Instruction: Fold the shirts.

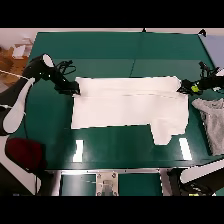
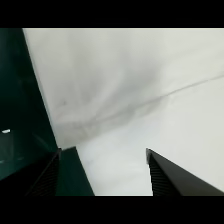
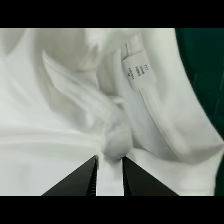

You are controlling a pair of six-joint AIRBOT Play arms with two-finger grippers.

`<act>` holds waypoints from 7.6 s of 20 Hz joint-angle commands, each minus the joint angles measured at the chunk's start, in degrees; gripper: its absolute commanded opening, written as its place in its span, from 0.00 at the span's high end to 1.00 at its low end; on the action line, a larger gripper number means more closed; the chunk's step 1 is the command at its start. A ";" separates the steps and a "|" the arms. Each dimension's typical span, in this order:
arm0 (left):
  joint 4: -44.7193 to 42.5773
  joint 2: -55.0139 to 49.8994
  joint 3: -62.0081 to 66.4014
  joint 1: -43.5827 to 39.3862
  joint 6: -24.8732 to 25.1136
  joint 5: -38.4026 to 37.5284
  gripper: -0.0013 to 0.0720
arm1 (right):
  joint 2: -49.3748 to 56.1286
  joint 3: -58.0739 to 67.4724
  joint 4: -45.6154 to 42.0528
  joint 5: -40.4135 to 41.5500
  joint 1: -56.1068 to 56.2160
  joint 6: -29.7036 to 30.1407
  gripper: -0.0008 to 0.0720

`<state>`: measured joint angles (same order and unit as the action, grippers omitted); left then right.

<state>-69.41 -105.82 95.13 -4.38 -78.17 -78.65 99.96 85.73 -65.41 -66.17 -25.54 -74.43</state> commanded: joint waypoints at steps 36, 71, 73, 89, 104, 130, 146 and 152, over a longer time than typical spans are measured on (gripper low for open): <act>37.07 38.14 -69.70 -14.73 -13.44 58.27 0.45 | -41.18 -48.43 10.38 17.99 -20.24 -4.44 0.61; 24.76 45.33 -68.65 1.51 -6.78 41.81 0.95 | -39.98 -65.26 13.33 -2.45 -13.94 -6.23 0.44; 24.74 45.33 -68.65 1.51 -6.78 41.53 0.95 | -40.00 -65.26 13.31 -4.35 -13.94 -6.43 0.44; 22.43 45.46 -66.34 1.51 -2.69 32.70 0.95 | -41.05 -58.84 13.31 -10.49 -13.94 -5.22 0.96; 2.56 36.17 -32.15 1.51 -6.82 11.21 0.95 | -37.64 -32.15 20.96 -6.78 -6.86 -12.31 0.96; 14.64 2.05 6.88 9.11 -2.84 6.58 0.08 | 10.21 11.52 9.44 -19.67 -6.29 6.10 0.05; 18.84 2.05 6.86 9.11 -4.33 5.77 0.08 | 18.60 11.52 19.71 -21.92 -2.19 17.46 0.04; 22.86 2.05 6.88 8.04 -2.84 5.95 0.69 | 18.99 11.93 19.80 -21.49 -1.07 15.93 0.87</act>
<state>-48.42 -103.77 101.95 4.19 -82.39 -72.90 118.83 97.41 -46.78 -87.39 -26.92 -57.98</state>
